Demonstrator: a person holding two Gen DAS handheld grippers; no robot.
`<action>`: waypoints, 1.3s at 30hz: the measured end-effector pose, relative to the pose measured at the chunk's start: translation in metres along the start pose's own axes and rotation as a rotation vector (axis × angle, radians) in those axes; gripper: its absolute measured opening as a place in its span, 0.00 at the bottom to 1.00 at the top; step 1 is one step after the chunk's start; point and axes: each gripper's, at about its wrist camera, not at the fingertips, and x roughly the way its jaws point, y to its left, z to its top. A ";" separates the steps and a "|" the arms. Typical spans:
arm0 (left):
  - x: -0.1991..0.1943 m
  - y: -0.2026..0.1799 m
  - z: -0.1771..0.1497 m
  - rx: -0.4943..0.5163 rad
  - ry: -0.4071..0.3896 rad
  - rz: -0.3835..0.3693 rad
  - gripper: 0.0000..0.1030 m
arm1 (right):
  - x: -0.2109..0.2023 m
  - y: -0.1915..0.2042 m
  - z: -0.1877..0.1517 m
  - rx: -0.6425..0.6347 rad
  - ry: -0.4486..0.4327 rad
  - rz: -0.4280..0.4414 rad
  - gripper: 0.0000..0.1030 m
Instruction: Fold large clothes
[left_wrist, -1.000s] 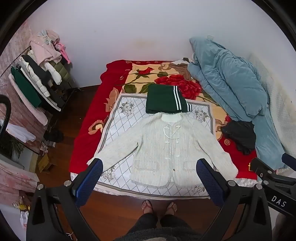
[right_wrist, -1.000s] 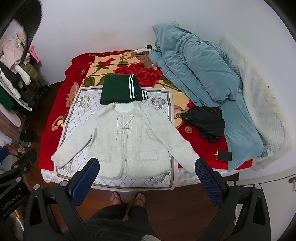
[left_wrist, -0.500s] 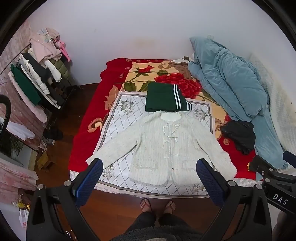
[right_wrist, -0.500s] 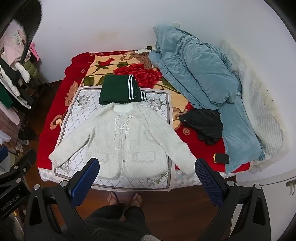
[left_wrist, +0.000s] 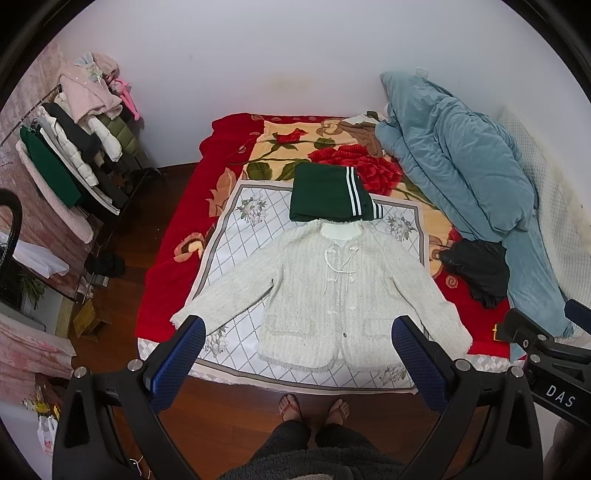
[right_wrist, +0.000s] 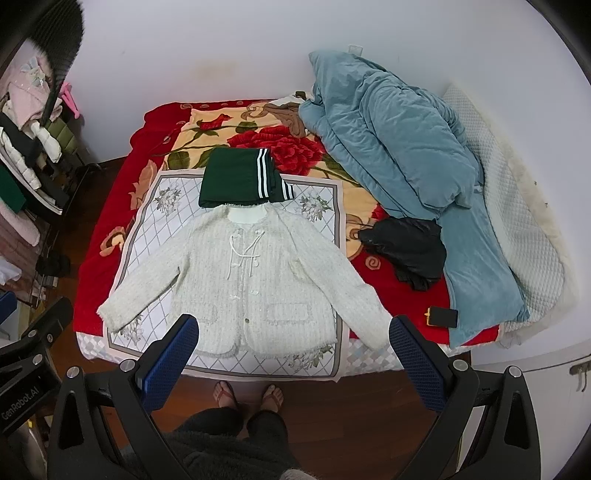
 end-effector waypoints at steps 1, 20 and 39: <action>0.000 0.000 0.000 0.000 0.000 -0.001 1.00 | -0.001 -0.001 0.001 0.001 0.000 0.000 1.00; 0.002 0.003 0.002 -0.005 0.006 -0.002 1.00 | 0.001 0.007 0.002 -0.017 0.000 0.005 1.00; -0.001 0.001 0.007 -0.012 0.003 -0.006 1.00 | -0.001 0.014 0.008 -0.019 -0.002 0.008 1.00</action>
